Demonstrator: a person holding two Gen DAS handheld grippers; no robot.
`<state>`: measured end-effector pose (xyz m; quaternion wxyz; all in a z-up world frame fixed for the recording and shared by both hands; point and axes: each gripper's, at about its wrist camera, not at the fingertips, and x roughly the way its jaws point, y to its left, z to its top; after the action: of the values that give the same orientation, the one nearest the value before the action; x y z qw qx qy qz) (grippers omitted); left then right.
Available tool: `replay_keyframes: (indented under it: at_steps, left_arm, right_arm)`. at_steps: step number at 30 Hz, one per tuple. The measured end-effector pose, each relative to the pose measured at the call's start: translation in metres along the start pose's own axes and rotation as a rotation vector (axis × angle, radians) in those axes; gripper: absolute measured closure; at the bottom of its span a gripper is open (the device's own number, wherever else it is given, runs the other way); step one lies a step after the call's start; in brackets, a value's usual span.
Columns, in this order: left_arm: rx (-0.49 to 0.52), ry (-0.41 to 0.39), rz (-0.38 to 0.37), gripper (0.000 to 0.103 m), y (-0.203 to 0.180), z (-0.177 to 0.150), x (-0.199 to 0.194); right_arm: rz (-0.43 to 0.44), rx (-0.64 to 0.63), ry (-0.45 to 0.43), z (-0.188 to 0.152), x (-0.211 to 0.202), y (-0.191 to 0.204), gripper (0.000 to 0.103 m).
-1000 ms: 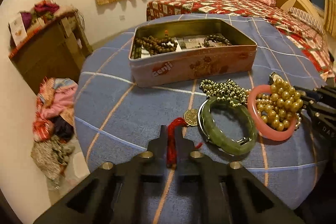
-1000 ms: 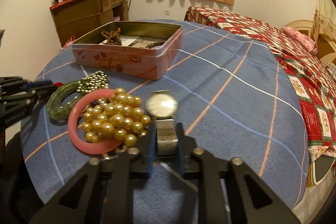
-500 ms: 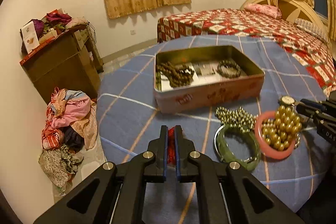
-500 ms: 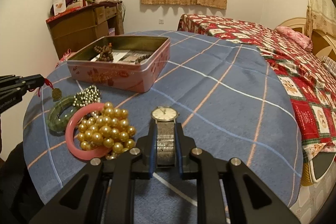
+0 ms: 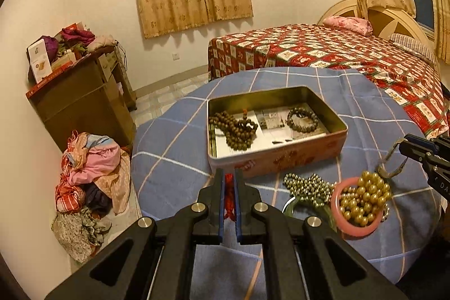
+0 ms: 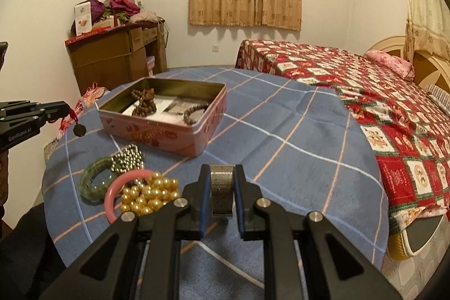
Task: Organize jewelry
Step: 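Carry the pendant and watch into the tin box and open both tools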
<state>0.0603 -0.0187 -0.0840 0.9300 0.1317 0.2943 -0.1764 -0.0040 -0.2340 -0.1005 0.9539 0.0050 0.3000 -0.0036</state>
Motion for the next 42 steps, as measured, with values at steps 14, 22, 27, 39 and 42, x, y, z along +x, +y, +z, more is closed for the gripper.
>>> replay_keyframes:
  at_steps: [14, 22, 27, 39, 42]
  left_arm:
    - [0.047, -0.086, 0.047, 0.099, 0.004, 0.047, -0.003]
    - [0.066, -0.099, 0.057, 0.099, 0.002, 0.069, 0.015]
    - [0.072, -0.101, 0.058, 0.099, 0.004, 0.080, 0.025]
    - [0.085, -0.059, 0.059, 0.099, 0.006, 0.096, 0.065]
    - [0.085, -0.039, 0.060, 0.099, 0.006, 0.098, 0.077]
  right_arm:
    - [-0.008, -0.029, -0.087, 0.046, -0.003, 0.000, 0.085]
    - [-0.002, -0.082, -0.122, 0.074, 0.005, 0.008, 0.085]
    - [0.014, -0.093, -0.131, 0.091, 0.018, 0.013, 0.085]
    - [0.023, -0.158, -0.133, 0.117, 0.051, 0.037, 0.085]
    - [0.023, -0.162, -0.127, 0.121, 0.060, 0.040, 0.085]
